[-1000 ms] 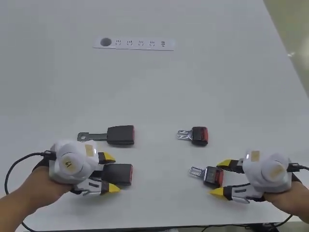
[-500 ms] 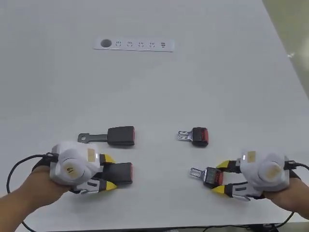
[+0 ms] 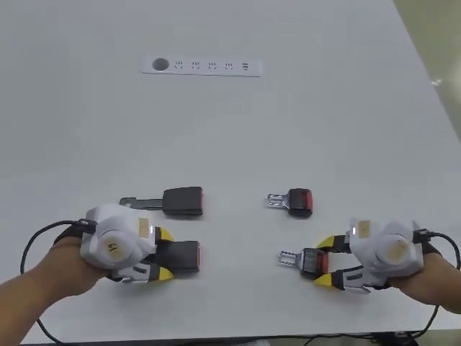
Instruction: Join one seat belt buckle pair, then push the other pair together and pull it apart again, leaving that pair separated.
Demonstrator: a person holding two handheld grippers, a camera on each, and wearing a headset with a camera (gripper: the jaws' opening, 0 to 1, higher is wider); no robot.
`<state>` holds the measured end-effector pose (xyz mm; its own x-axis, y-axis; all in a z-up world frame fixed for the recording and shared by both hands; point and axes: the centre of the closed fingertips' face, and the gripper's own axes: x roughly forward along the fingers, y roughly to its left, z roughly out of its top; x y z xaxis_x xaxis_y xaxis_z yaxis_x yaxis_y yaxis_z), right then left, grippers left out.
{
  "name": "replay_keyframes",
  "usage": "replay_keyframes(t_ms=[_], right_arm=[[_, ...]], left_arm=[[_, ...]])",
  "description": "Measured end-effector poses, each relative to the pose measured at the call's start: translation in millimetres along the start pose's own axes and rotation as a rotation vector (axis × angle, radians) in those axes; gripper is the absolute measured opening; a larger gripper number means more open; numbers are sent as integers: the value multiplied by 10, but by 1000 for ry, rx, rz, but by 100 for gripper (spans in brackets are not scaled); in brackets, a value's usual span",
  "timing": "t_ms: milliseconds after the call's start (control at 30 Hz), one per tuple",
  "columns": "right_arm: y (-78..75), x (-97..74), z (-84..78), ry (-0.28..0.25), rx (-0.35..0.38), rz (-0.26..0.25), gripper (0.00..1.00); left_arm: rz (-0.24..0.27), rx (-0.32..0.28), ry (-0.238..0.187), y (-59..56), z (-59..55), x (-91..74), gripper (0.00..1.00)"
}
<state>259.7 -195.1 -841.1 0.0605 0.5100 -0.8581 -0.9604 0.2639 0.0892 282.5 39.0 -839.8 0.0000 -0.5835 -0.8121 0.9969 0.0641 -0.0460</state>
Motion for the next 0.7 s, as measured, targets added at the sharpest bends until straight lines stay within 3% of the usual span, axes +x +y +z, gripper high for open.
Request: replay_keyframes(t_ms=[700], right_arm=[[71, 214, 349, -16, -74, 45, 34]], left_arm=[[-24, 26, 32, -3, -20, -2, 34]])
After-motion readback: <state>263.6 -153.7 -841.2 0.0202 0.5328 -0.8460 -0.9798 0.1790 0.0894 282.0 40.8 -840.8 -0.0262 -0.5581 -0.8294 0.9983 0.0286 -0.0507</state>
